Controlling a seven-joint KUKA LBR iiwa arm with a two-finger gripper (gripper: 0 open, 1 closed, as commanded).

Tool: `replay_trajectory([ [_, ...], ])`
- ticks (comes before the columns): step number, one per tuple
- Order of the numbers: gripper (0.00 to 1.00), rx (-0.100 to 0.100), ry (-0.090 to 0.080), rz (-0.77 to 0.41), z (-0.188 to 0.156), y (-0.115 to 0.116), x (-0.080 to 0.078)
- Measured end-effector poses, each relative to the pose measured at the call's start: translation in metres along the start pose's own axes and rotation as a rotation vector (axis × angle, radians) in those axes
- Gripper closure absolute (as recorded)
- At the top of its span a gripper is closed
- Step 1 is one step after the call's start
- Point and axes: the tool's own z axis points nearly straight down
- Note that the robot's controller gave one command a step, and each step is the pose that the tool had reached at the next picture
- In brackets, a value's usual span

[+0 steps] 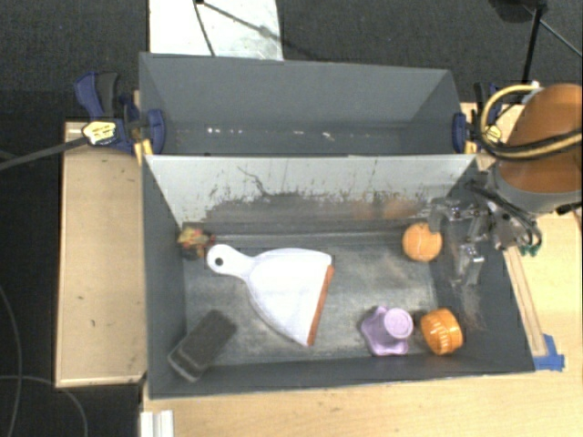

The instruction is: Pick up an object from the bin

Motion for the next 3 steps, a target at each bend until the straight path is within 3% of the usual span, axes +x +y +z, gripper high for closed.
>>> replay_trajectory([
  [1,0.00,0.001,-0.022,-0.192,0.074,-0.004,-0.007],
  [2,0.00,0.003,-0.019,-0.194,0.074,-0.004,-0.006],
  [3,0.00,0.000,-0.003,-0.193,0.082,0.007,0.086],
])
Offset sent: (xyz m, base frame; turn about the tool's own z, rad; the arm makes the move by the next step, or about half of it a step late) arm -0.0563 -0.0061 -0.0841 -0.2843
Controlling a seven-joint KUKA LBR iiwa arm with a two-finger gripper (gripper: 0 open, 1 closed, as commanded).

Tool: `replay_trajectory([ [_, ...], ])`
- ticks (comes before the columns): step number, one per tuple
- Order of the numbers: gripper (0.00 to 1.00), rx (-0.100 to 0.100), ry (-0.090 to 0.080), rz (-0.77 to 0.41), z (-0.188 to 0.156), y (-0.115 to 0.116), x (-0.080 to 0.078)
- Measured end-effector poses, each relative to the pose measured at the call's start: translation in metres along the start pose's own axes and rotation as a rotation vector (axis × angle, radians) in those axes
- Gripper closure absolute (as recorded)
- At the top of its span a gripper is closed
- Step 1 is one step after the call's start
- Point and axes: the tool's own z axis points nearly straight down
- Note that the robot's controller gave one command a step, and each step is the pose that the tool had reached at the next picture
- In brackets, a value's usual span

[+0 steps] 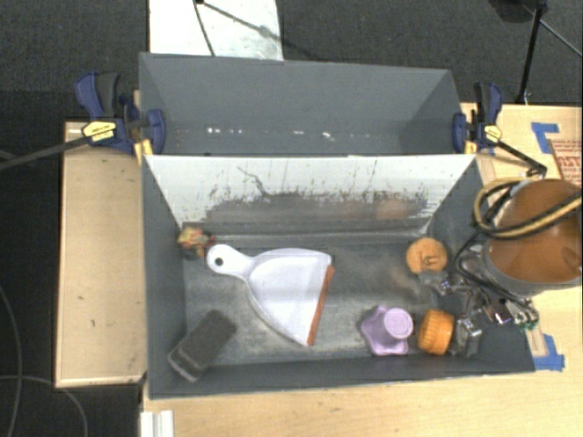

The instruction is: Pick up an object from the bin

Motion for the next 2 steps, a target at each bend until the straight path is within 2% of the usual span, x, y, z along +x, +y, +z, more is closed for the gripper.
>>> replay_trajectory([
  [1,1.00,0.045,-0.080,0.012,-0.0098,0.0201,0.0659],
  [2,1.00,0.042,-0.074,0.024,-0.0101,0.0194,0.0650],
])
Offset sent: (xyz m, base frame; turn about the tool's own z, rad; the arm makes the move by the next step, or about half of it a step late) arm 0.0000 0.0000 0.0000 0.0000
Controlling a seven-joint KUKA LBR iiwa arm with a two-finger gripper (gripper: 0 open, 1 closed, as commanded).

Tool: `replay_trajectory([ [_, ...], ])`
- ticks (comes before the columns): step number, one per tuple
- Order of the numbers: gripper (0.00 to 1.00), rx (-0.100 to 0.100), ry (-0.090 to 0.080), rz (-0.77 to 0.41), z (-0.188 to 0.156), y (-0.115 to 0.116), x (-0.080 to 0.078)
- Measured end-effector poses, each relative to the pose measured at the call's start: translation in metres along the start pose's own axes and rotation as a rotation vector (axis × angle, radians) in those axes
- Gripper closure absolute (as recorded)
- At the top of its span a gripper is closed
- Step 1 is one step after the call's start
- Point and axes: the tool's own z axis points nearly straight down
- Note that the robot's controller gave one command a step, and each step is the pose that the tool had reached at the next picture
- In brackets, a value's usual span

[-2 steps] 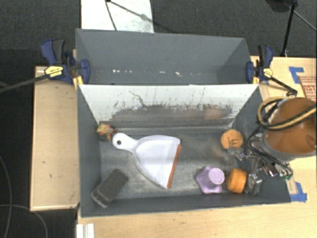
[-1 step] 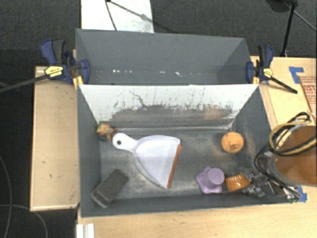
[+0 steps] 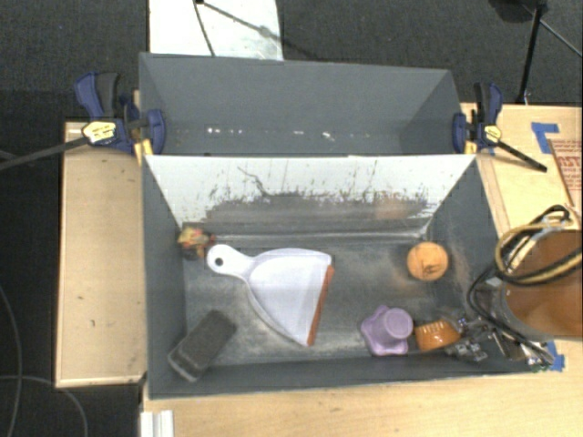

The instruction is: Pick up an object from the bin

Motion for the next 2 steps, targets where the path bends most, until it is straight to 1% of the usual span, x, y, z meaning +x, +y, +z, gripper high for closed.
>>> replay_trajectory([
  [1,1.00,-0.025,0.044,-0.015,-0.007,-0.004,-0.011],
  [2,1.00,-0.040,0.076,-0.004,-0.072,-0.004,-0.008],
])
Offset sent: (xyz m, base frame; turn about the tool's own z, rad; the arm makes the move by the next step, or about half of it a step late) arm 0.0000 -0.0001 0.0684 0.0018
